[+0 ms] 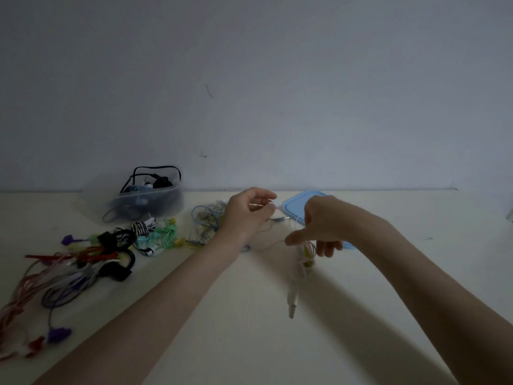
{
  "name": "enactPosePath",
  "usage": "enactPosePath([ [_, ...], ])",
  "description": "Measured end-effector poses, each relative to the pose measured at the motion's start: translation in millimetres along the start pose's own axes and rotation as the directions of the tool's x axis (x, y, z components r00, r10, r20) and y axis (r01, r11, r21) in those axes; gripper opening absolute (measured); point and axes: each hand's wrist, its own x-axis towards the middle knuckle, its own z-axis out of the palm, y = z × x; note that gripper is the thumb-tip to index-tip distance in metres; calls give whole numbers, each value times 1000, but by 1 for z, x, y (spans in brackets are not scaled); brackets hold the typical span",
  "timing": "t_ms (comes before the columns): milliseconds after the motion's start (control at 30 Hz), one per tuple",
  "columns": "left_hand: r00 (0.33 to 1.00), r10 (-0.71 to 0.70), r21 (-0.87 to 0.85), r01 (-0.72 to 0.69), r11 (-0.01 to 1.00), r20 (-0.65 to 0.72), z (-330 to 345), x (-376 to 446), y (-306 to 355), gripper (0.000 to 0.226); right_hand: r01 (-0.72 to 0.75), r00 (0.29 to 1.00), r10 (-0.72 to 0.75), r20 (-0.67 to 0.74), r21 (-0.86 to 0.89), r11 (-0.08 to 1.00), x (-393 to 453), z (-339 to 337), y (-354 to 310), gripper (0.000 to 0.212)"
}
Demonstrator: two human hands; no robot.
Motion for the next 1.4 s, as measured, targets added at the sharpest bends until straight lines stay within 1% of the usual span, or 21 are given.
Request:
enactPosePath([
  [67,991,-66,66,59,996,112,-6,-5,0,14,4,1000,-4,1,-101,995,0,10,-6,37],
  [100,985,-77,101,62,993,153,-7,-8,-2,14,8,1000,-8,0,-136,991,0,13,-8,34],
  [133,981,-71,134,47,990,178,-10,-11,-4,15,14,1000,-13,5,-149,989,-1,14,-10,31],
  [233,970,-39,226,-17,974,239,-20,-13,2,16,26,999,-23,31,-91,996,-5,7,-14,19],
  [267,963,-33,270,-42,962,267,-24,-12,7,16,35,999,-34,19,-78,996,-9,2,-15,17],
  [300,954,-31,306,-65,950,299,-27,-10,13,18,47,999,-48,-12,-73,996,-12,-6,-16,19],
  [367,935,-34,343,-96,934,353,-30,-9,26,26,67,988,-80,-132,-102,993,-20,-23,-20,24],
  [433,928,-12,375,-138,917,372,-30,-10,38,33,78,955,-118,-270,-155,985,-25,-38,-26,27],
  [500,934,35,394,-183,901,354,-29,-9,49,32,81,908,-142,-394,-169,982,-26,-51,-33,32],
  [600,957,51,308,-143,941,287,-27,-5,64,34,104,833,-153,-532,-121,987,-28,-65,-43,30],
  [633,959,42,282,-124,951,280,-27,-3,68,37,123,813,-163,-559,-109,986,-29,-69,-46,26],
  [700,955,40,291,-129,948,294,-28,0,73,38,182,788,-190,-586,-73,981,-31,-74,-53,18],
  [767,956,57,313,-150,938,289,-29,2,77,27,258,766,-213,-607,-14,966,-32,-77,-59,15],
  [833,960,69,300,-152,942,271,-31,1,81,15,322,725,-229,-650,26,946,-34,-80,-64,14],
  [933,950,37,296,-133,946,309,-39,-4,84,11,397,654,-206,-728,99,913,-33,-84,-69,16],
  [1033,939,-45,253,-46,966,341,-56,-9,83,10,515,607,-96,-789,298,804,-30,-88,-80,12],
  [1100,950,-76,114,43,993,304,-69,-10,84,9,572,603,-24,-798,411,710,-25,-90,-88,8],
  [1167,975,-65,-79,84,993,214,-87,-7,87,7,609,637,5,-771,507,611,-17,-90,-102,9],
  [1267,994,-59,-298,85,951,93,-113,3,93,8,609,731,30,-682,671,424,3,-85,-122,15],
  [1333,997,-60,-349,72,934,46,-131,11,99,9,581,784,49,-619,759,294,18,-81,-135,24],
  [1400,998,-62,-343,54,938,-14,-148,19,102,9,556,817,60,-573,812,179,34,-78,-148,26],
])
